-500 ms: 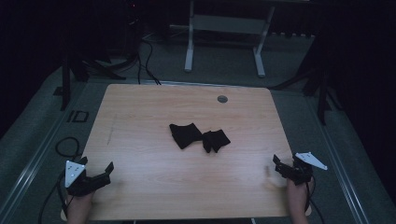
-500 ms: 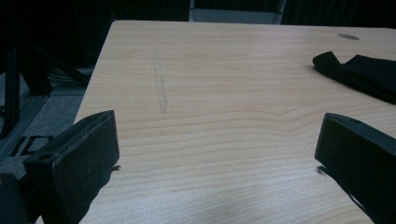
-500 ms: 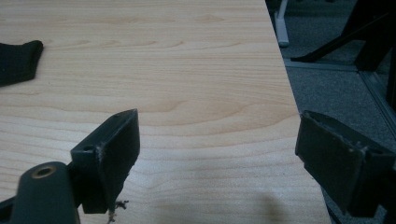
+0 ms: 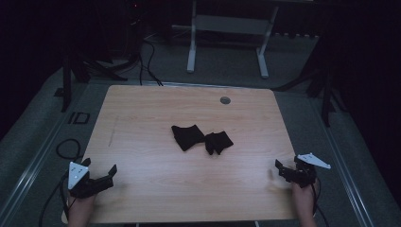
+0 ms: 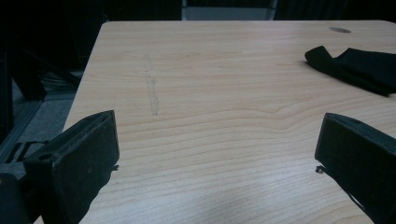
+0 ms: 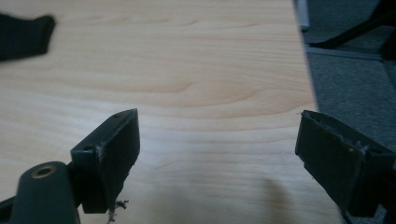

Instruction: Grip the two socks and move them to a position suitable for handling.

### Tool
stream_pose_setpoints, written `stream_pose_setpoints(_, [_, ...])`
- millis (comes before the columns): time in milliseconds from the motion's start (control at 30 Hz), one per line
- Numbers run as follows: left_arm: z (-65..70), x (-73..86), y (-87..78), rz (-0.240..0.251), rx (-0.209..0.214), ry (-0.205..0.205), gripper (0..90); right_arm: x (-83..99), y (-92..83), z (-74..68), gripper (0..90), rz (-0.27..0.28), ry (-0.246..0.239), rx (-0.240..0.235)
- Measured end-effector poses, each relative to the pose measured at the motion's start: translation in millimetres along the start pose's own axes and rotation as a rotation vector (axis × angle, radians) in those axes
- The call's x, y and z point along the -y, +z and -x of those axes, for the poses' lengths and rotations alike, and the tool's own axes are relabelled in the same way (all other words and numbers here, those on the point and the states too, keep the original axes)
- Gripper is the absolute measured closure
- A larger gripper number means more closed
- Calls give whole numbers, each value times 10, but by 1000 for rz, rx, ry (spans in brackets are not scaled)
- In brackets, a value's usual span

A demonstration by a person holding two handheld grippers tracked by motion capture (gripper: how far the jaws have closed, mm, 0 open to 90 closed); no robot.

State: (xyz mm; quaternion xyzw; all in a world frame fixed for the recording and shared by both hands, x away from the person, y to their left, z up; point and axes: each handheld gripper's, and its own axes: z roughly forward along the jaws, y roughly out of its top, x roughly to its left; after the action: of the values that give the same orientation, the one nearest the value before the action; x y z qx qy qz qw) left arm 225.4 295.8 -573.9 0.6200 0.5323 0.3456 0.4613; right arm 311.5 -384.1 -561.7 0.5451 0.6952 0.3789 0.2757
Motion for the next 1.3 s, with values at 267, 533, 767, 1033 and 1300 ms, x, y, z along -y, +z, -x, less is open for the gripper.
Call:
stream_pose_setpoints(267, [38, -9, -17, 12, 13, -7, 1, -58, 78, -254, 137, -62, -104, -119])
stream_pose_setpoints(533, [49, -14, -9, 15, 25, -9, 1, -206, 156, -478, 126, -90, -140, -209])
stream_pose_setpoints(767, [59, -22, -5, 17, 31, -5, 1, -386, 292, -682, 115, -88, -150, -260])
stream_pose_setpoints(1033, [59, -28, -5, 18, 38, -7, 1, -548, 516, -1042, 136, -99, -238, -322])
stream_pose_setpoints(1300, [72, -30, 3, 15, 47, -4, 1, -756, 739, -1429, 159, -94, -269, -395])
